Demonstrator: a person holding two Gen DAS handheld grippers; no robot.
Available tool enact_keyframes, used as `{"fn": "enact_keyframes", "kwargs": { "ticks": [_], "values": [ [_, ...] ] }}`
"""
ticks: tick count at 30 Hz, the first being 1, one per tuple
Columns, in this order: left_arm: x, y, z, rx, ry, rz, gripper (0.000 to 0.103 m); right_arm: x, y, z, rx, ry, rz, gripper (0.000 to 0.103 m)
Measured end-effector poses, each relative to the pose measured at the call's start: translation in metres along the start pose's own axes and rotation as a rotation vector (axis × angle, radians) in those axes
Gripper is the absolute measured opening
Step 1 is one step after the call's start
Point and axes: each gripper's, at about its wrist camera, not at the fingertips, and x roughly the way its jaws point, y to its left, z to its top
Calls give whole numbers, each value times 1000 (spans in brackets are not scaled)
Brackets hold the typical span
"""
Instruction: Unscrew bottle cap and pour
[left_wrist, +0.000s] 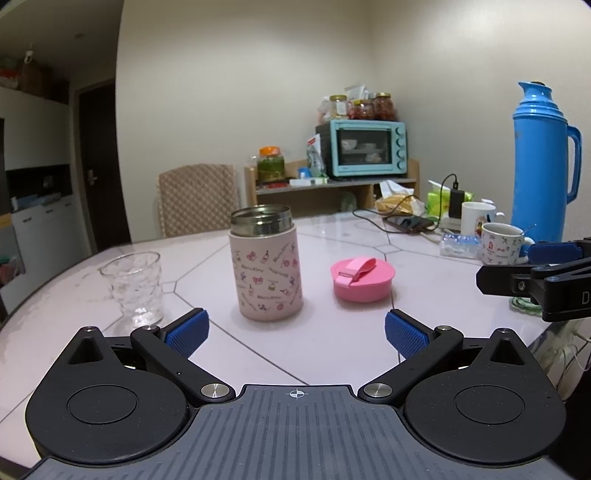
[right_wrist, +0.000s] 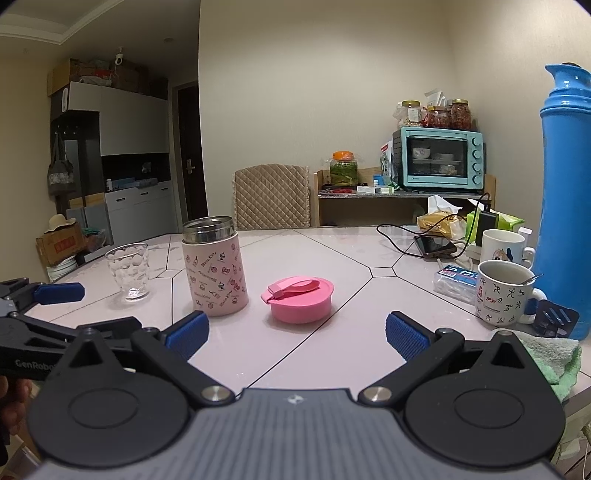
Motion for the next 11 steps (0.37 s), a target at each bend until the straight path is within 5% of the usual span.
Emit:
{"fn": "enact_keyframes", "kwargs": {
  "ticks": [11],
  "values": [
    [0, 0, -1, -10, -5, 0, 103, 1, 0, -2, 4, 8, 2, 103]
  ]
}}
